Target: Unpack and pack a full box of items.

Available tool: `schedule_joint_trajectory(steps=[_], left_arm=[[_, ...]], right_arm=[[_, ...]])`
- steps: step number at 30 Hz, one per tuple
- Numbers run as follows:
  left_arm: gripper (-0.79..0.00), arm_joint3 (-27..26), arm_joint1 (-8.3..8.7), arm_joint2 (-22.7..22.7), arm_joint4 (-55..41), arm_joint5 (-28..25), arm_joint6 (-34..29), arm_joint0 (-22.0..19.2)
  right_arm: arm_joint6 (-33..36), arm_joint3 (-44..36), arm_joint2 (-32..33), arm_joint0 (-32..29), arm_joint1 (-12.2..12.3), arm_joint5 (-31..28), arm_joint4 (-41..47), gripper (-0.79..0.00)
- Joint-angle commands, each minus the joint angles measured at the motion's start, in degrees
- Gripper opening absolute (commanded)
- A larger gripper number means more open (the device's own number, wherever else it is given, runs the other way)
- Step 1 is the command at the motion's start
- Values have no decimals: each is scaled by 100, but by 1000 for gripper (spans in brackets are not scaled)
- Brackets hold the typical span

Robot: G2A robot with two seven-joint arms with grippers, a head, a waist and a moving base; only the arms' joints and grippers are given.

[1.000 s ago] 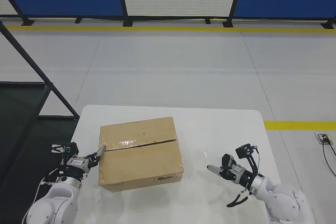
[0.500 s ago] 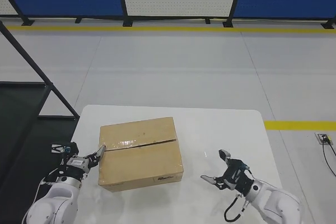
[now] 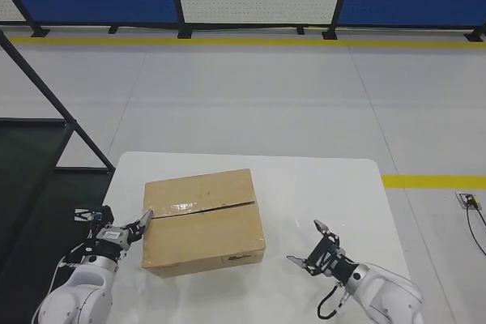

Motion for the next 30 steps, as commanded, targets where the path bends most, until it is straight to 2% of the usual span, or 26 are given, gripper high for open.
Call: schedule_joint_trajectory(steps=[1,3,7,9,13,17,26,30], left_arm=[[0,0,0,0,0,0,0,0],[0,0,0,0,0,0,0,0],[0,0,0,0,0,0,0,0],[0,0,0,0,0,0,0,0],[0,0,0,0,0,0,0,0],[0,0,0,0,0,0,0,0],[0,0,0,0,0,0,0,0],[0,0,0,0,0,0,0,0]], right_arm=[[112,119,-281,240,-9,130,-305,0],[-209,224,-513,362,6,448,-912,0],[-971,654,-1022,402,-12,2116,-2182,0],[-1167,972,-1179,454,-48,2922,-2404,0],[-1475,1572,-1345,680,-110,3777,-2379,0],[-1559,1904,-1502,840,-134,3932,-2522,0],[-1568,1857,-1524,842,-134,3948,-2574,0],[-1079,1687,-1734,825,-160,4126,-3002,0]])
